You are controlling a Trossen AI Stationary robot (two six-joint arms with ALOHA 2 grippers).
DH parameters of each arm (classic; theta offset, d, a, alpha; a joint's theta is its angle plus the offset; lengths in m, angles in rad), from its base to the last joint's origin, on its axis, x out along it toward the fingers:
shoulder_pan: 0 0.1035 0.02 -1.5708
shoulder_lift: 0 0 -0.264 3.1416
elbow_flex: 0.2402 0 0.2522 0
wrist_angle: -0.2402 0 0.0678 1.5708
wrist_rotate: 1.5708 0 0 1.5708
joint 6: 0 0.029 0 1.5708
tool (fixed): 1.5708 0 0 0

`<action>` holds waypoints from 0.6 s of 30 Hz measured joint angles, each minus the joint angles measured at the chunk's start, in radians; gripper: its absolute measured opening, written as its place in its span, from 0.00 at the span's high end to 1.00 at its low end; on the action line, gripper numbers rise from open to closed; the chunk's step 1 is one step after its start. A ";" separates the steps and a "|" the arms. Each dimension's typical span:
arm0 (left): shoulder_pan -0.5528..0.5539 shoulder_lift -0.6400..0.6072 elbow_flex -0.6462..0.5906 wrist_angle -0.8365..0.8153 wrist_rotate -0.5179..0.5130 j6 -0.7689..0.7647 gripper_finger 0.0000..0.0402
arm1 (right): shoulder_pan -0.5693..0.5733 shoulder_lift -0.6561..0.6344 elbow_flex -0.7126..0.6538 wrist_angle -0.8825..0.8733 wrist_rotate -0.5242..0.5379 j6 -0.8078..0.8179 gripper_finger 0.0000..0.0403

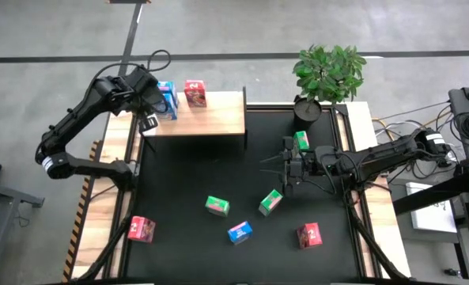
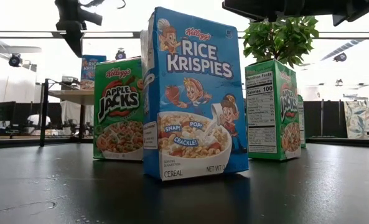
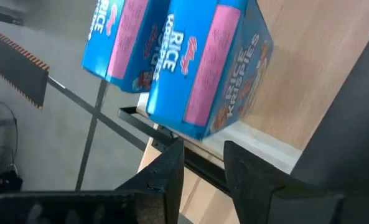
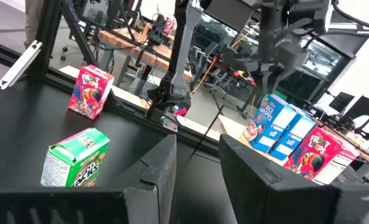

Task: Stack cereal on shelf
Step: Put the top blue cereal box on the shelf aligned with the other blue cereal box

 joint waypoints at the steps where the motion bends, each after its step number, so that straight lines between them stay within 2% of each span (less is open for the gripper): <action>1: 0.000 0.005 0.000 0.001 -0.002 0.000 0.77 | 0.000 0.000 0.000 0.000 0.000 0.000 0.72; 18: 0.007 0.011 0.000 0.042 -0.079 0.004 0.80 | 0.000 0.000 0.000 0.000 0.004 0.000 0.72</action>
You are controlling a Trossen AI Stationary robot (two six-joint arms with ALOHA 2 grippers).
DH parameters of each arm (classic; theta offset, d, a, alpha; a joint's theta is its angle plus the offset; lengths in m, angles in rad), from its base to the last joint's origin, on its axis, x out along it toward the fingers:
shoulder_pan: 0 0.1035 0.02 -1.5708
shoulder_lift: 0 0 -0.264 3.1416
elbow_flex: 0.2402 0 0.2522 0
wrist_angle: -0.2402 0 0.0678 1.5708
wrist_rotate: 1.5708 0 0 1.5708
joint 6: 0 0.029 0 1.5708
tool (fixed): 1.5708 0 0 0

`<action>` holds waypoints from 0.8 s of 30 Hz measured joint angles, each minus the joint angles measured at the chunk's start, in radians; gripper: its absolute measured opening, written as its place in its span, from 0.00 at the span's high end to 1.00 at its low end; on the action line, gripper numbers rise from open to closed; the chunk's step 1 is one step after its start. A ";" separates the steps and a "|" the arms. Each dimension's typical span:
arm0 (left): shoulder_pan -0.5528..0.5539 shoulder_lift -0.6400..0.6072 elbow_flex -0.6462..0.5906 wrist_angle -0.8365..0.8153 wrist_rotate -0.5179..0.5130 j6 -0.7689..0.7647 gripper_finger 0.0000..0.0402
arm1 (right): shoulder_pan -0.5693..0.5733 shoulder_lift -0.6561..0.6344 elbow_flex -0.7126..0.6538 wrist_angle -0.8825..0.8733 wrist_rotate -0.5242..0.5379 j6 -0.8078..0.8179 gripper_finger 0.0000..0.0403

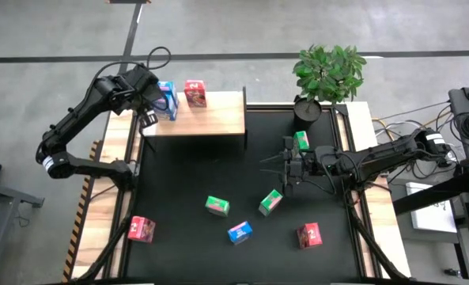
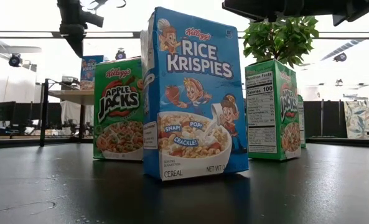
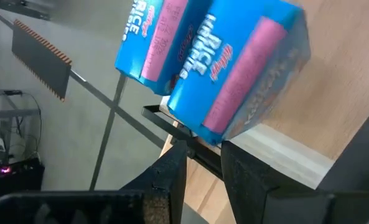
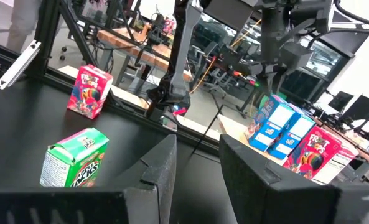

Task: Stack cereal on shelf
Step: Put the top blue cereal box on the shelf aligned with the other blue cereal box

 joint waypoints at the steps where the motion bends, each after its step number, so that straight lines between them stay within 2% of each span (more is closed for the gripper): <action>1: 0.000 0.000 0.000 0.000 0.000 0.000 0.80 | 0.000 0.000 0.000 0.000 0.000 0.002 0.72; 13: 0.000 -0.018 0.000 -0.012 0.023 -0.024 0.80 | 0.000 0.000 0.000 0.000 0.000 0.000 0.72; 17: 0.000 -0.059 0.000 0.014 0.092 -0.027 0.80 | 0.000 0.000 0.000 0.000 0.000 -0.001 0.72; 20: 0.000 -0.100 0.001 0.070 0.186 -0.048 0.80 | 0.000 0.000 0.000 0.000 0.001 -0.003 0.72; 24: 0.000 -0.172 -0.003 0.182 0.488 -0.139 0.80 | 0.000 0.000 0.000 0.000 0.001 -0.004 0.72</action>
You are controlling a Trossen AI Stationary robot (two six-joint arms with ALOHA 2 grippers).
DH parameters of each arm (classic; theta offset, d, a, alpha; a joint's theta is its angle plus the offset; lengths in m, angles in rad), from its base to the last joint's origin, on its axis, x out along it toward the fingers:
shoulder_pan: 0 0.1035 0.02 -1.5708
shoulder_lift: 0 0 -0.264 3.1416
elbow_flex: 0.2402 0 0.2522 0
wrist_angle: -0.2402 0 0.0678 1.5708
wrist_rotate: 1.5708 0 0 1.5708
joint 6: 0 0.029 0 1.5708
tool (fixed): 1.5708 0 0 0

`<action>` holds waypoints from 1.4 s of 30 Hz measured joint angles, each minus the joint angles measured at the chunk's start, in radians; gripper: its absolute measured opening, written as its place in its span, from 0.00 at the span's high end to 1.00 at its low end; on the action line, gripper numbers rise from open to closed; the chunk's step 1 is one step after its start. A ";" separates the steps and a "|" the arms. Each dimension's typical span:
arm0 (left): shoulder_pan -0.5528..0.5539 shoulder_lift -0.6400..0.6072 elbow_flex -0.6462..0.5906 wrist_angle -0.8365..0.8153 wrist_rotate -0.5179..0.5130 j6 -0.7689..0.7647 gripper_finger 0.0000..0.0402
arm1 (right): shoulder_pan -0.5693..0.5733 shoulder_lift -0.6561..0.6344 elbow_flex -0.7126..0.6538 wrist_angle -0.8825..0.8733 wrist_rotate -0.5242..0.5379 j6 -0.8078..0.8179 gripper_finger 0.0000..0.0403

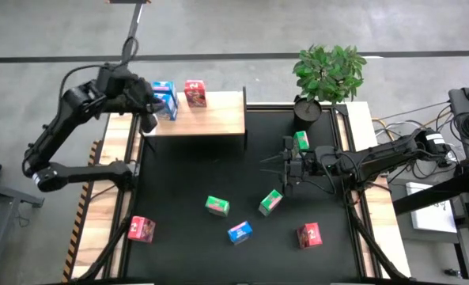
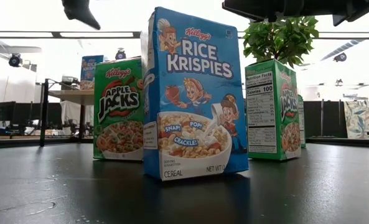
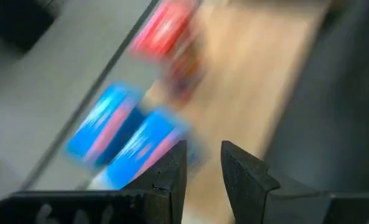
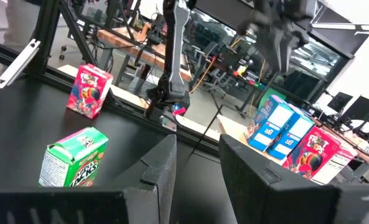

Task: Stack cereal on shelf
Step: Put the top blue cereal box on the shelf aligned with the other blue cereal box

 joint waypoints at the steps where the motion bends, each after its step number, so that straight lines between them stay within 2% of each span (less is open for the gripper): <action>1: -0.002 -0.019 -0.009 0.032 0.072 -0.016 0.80 | 0.000 0.000 0.000 0.000 0.000 0.000 0.72; 3: -0.009 -0.058 -0.045 0.095 0.160 -0.036 0.80 | 0.000 0.000 0.000 0.000 0.000 -0.001 0.72; 5: -0.022 -0.095 -0.105 0.149 0.163 -0.050 0.80 | 0.000 0.000 0.000 0.000 0.000 -0.001 0.72; 11: -0.030 -0.158 -0.332 0.192 0.005 -0.055 0.80 | 0.000 0.000 0.000 0.001 0.000 -0.001 0.72; 14: -0.030 -0.158 -0.414 0.253 -0.096 -0.054 0.80 | 0.000 0.000 0.000 0.001 0.001 -0.001 0.72; 17: -0.030 -0.142 -0.470 0.327 -0.148 -0.053 0.80 | -0.002 0.000 0.000 0.001 0.001 -0.001 0.72; 32: -0.030 -0.089 -0.473 0.403 -0.200 -0.062 0.80 | -0.025 0.000 0.000 -0.007 0.002 0.009 0.72; 38: -0.030 -0.101 -0.473 0.371 -0.201 -0.063 0.80 | -0.028 0.000 0.000 -0.007 0.001 0.010 0.72; 42: -0.030 -0.124 -0.433 0.282 -0.201 -0.061 0.80 | -0.028 0.000 0.000 -0.007 0.001 0.010 0.72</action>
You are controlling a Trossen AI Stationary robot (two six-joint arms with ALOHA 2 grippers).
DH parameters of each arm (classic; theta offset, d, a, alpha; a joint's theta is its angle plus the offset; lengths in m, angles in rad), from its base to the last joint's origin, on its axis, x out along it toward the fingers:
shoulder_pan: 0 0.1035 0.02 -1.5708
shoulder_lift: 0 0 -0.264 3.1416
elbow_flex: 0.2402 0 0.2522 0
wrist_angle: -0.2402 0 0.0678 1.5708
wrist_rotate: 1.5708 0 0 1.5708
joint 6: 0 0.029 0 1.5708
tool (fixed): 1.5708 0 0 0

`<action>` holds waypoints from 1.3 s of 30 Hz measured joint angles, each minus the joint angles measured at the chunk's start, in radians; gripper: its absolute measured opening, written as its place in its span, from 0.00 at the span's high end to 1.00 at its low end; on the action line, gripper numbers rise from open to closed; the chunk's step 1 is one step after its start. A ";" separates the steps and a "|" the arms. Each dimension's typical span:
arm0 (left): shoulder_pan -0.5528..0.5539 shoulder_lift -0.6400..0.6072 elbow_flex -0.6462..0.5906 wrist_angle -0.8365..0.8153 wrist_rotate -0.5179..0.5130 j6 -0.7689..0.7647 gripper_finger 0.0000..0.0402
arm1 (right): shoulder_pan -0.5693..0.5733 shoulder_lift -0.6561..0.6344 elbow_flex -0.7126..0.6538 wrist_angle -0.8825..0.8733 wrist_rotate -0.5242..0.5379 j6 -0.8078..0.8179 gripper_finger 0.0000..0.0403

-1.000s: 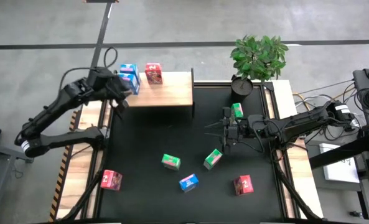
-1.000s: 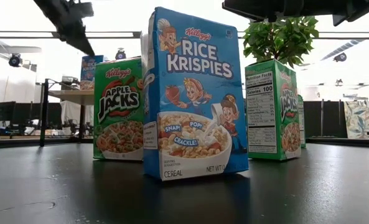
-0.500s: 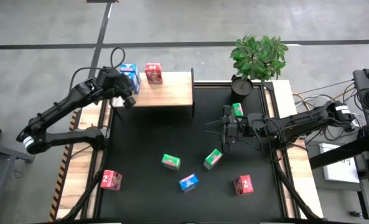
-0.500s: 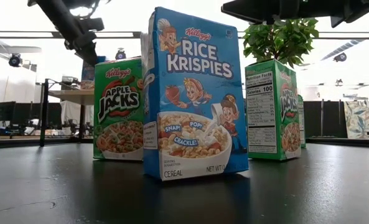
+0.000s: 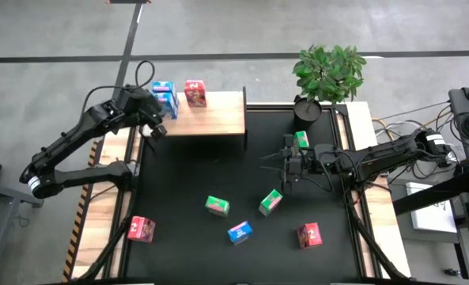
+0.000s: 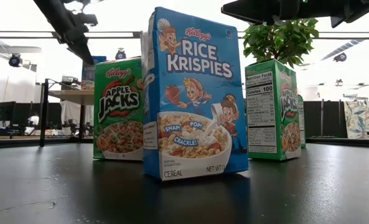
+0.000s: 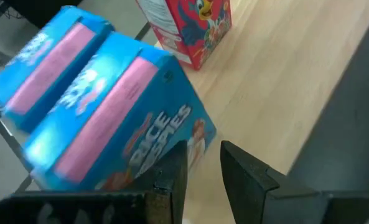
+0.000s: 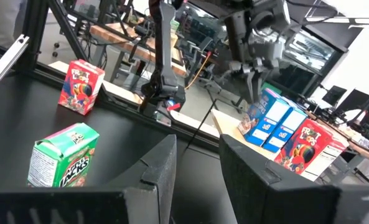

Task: Stack cereal on shelf
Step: Put the top blue cereal box on the shelf aligned with the other blue cereal box, then put the bottom right green cereal box on the shelf

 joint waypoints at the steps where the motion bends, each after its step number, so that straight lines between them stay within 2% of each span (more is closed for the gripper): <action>1: 0.000 -0.006 0.017 -0.029 -0.001 0.000 0.80 | 0.000 0.000 0.000 0.000 0.000 0.000 0.72; 4: 0.000 -0.023 0.064 -0.105 -0.025 0.007 0.80 | 0.000 0.000 0.000 0.000 0.000 -0.001 0.72; 8: 0.001 -0.043 0.092 -0.113 -0.080 0.022 0.80 | 0.000 0.000 0.000 0.000 0.000 -0.002 0.72; 14: 0.001 -0.040 0.076 -0.105 -0.095 0.034 0.80 | 0.000 0.000 0.000 0.000 -0.001 -0.002 0.72; 19: 0.001 -0.018 0.066 -0.104 -0.178 0.050 0.80 | 0.000 0.000 0.000 0.000 -0.001 -0.002 0.72; 33: 0.001 -0.013 0.065 -0.090 -0.182 0.016 0.80 | 0.000 0.000 0.000 0.000 -0.001 -0.023 0.72; 36: -0.005 -0.022 0.065 -0.079 -0.132 -0.061 0.80 | 0.000 0.000 0.000 0.005 -0.001 -0.029 0.72; 39: -0.038 -0.054 0.057 -0.025 0.030 -0.155 0.80 | 0.000 0.000 0.000 0.015 -0.001 -0.034 0.72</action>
